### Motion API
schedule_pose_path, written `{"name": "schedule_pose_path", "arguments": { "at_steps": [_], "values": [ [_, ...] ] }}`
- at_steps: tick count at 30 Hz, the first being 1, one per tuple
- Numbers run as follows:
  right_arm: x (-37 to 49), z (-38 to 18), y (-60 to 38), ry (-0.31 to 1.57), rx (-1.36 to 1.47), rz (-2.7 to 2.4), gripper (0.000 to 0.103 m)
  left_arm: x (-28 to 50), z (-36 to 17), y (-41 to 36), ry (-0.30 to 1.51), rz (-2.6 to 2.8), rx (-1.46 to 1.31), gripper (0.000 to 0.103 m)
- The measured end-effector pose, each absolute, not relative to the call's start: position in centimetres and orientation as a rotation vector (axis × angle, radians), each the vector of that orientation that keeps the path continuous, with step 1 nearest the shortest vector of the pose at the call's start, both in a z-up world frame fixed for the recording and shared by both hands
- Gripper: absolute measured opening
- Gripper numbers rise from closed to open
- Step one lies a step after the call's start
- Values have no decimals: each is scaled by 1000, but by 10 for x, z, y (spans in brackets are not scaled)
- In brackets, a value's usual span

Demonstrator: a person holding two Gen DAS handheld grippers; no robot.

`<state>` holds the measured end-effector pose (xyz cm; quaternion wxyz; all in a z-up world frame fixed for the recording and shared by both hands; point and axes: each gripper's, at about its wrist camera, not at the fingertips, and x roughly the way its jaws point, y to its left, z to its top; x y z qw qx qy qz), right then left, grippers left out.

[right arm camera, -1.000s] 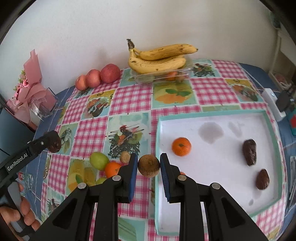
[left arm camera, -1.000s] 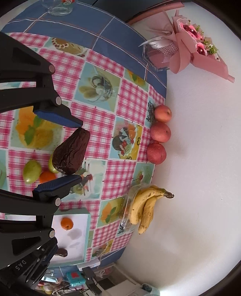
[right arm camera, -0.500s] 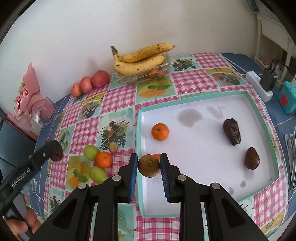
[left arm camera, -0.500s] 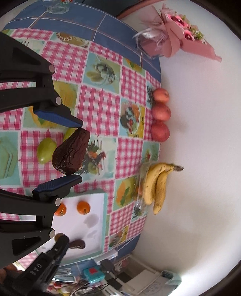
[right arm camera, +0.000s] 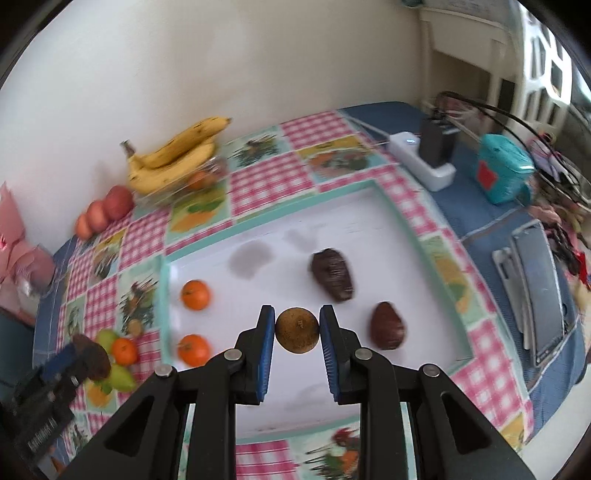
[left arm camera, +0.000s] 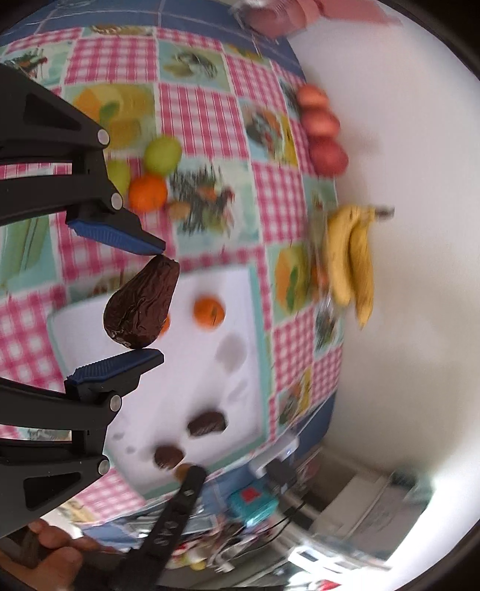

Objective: Organize fruits
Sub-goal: 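Carry the date and kiwi in both tools over the white tray, then lower the date in the left tool and the kiwi in the right onto the tray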

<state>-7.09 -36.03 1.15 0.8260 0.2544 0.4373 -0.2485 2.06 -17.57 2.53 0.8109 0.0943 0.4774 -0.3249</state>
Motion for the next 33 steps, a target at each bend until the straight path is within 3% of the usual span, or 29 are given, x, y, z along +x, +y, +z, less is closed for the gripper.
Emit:
{"name": "schedule_pose_path", "arguments": {
  "at_steps": [10, 33],
  "values": [
    [-84, 9, -378, 913, 590, -552, 26, -4, -8, -219, 1118, -781, 286, 56],
    [-64, -49, -377, 1087, 632, -528, 26, 4, -46, -225, 1234, -737, 319, 56]
  ]
}}
